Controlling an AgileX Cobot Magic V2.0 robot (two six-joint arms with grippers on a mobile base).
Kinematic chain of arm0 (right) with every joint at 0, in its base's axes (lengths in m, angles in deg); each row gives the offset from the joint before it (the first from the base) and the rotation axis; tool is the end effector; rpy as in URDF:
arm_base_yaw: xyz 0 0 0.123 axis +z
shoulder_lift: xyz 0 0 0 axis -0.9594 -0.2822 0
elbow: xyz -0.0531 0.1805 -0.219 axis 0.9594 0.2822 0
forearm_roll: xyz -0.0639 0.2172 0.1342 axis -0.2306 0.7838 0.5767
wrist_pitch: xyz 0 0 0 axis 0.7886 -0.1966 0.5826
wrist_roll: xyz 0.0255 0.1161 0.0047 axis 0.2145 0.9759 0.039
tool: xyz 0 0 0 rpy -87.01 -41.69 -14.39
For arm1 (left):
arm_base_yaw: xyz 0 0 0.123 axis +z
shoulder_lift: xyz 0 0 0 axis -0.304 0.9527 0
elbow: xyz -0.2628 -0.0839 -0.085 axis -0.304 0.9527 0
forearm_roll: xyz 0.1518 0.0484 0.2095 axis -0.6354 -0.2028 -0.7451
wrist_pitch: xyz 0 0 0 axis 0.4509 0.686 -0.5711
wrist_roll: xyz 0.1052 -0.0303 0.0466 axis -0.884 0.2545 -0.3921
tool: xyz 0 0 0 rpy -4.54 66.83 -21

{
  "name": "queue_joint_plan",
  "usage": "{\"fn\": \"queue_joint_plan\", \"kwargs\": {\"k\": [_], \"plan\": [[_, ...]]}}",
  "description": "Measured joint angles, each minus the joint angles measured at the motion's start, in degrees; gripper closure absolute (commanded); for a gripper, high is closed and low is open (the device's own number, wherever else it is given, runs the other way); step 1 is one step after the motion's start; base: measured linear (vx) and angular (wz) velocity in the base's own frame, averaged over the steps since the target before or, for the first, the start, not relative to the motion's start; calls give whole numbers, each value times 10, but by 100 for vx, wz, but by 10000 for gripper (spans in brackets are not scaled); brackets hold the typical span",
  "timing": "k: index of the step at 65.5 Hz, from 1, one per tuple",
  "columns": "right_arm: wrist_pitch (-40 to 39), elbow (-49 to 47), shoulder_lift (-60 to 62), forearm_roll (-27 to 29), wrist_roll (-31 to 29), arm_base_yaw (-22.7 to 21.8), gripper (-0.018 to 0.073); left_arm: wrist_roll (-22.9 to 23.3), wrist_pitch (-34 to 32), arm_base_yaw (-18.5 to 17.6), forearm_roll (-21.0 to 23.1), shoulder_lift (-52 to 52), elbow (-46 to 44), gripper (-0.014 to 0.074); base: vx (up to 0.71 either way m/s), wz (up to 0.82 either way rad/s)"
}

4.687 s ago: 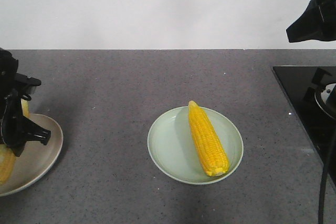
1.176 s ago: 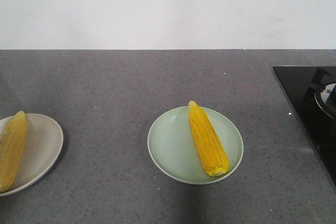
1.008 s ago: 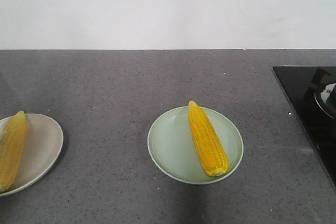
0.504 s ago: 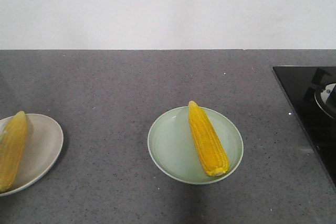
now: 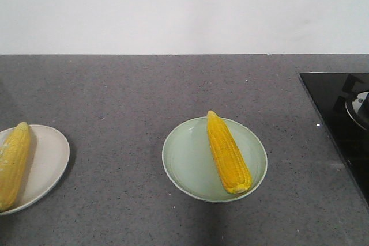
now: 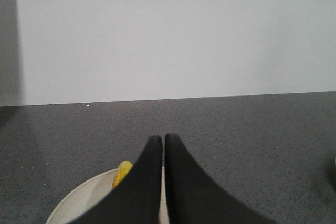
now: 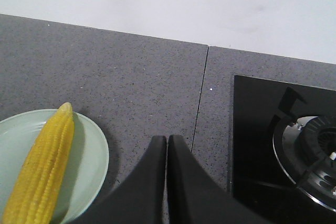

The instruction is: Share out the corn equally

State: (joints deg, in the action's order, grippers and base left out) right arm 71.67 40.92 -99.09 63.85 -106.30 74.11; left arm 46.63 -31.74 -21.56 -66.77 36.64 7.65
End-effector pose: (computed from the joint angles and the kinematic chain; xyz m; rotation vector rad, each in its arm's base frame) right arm 0.1810 0.0199 0.3397 -0.2155 1.9598 0.0876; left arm 0.1071 -0.0059 0.2560 0.0117 1.5885 -0.0754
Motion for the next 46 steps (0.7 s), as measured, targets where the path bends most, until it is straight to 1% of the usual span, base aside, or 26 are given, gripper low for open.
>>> {"fn": "queue_joint_plan", "kwargs": {"k": [11,23,29,35,46], "plan": [[0,0,0,0,0,0,570,-3,-8,20,23,-69,56,603,0,0],[0,0,0,0,0,0,570,-5,-21,32,25,-117,105,603,0,0],[0,0,0,0,0,0,570,-7,-27,33,25,-123,120,603,0,0],[0,0,0,0,0,0,570,-7,-49,34,25,-124,122,603,0,0],[0,0,0,0,0,0,570,-7,-56,34,25,-124,122,603,0,0]]}}
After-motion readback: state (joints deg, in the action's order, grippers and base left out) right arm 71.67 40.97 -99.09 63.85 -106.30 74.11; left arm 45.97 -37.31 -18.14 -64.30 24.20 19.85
